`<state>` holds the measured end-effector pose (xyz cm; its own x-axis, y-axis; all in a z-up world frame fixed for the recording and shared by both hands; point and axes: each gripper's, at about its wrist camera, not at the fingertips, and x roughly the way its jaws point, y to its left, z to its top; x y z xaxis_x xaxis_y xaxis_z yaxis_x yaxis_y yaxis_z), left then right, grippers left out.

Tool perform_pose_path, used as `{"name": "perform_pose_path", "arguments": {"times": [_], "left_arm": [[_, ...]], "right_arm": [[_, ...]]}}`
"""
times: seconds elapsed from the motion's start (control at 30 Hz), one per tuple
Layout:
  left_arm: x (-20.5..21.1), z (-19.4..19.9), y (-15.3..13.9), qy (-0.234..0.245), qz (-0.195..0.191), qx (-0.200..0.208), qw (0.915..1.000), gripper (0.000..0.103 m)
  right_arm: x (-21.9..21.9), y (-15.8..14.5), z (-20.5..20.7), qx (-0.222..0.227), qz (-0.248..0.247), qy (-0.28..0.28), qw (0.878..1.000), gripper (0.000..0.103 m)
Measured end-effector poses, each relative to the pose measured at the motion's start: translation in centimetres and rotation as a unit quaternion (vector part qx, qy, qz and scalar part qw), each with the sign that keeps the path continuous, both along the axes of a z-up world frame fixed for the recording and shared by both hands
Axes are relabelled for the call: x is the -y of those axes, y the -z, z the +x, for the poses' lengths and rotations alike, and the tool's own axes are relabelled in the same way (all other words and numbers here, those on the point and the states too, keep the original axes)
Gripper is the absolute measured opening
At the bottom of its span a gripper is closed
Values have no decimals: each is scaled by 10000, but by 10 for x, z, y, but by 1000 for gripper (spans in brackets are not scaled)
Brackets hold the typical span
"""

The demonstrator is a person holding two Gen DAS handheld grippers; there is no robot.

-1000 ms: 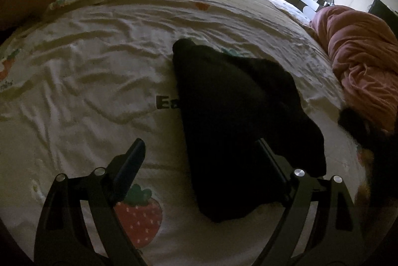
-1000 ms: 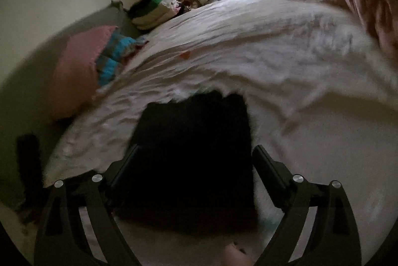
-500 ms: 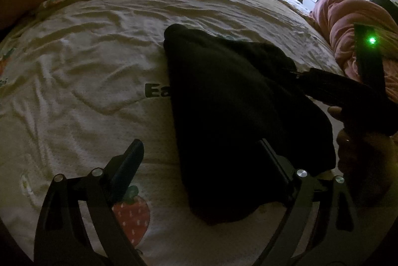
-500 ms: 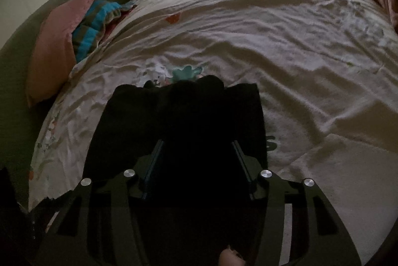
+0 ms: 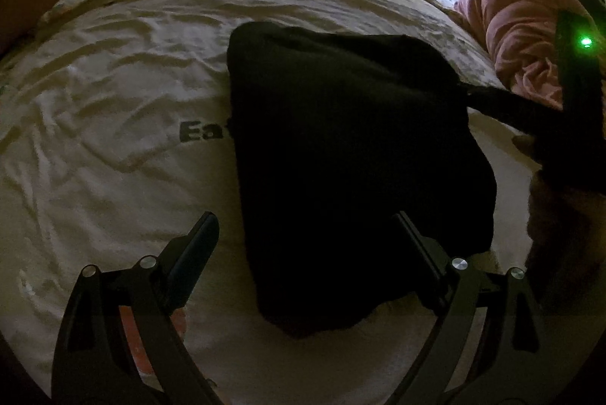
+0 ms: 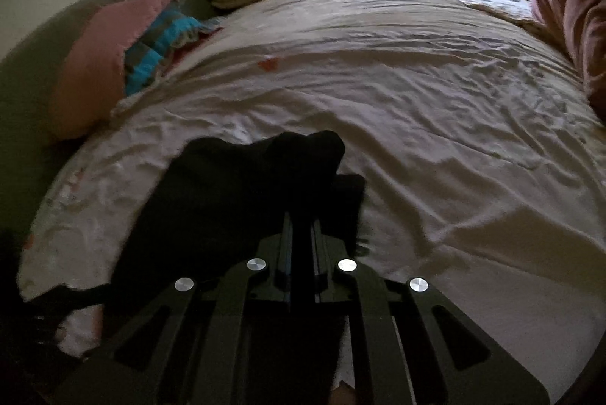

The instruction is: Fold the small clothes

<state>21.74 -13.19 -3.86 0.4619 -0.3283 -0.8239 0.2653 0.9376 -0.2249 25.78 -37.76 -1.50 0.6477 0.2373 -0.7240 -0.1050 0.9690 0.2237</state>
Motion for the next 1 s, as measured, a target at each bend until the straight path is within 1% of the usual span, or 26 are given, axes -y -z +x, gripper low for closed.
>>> {"name": "perform_pose_path", "arguments": {"times": [0.07, 0.2, 0.37, 0.5, 0.57, 0.63, 0.7, 0.77, 0.83, 0.87, 1.0], "left_arm": [[2, -1, 3, 48, 14, -45, 10000, 86], [3, -3, 6, 70, 18, -60, 10000, 87], [4, -4, 7, 89, 19, -55, 9999, 87], [4, -5, 7, 88, 25, -59, 9999, 87], [4, -5, 7, 94, 44, -61, 9999, 87], [5, -6, 7, 101, 53, -69, 9999, 87], [4, -5, 7, 101, 39, -70, 9999, 87], [4, -6, 6, 114, 57, -57, 9999, 87], [4, -6, 6, 125, 71, -59, 9999, 87], [3, -6, 6, 133, 74, -46, 9999, 87], [2, -7, 6, 123, 56, -46, 9999, 87]], "right_arm": [[0, 10, 1, -38, -150, 57, 9999, 6], [-1, 26, 3, -69, -330, 146, 9993, 6], [-6, 33, 1, 23, -575, 251, 9980, 7], [-5, 34, 0, 4, -501, 379, 9980, 8], [-5, 31, -2, 41, -510, 401, 9979, 12], [-5, 30, -4, 71, -629, 458, 9969, 19], [-5, 32, -5, 55, -640, 513, 9966, 22], [-1, 30, -8, 66, -517, 554, 9971, 25], [2, 26, -14, 109, -456, 624, 9969, 33], [4, 23, -19, 152, -374, 647, 9971, 33], [6, 9, -39, 371, -265, 642, 9969, 48]]}}
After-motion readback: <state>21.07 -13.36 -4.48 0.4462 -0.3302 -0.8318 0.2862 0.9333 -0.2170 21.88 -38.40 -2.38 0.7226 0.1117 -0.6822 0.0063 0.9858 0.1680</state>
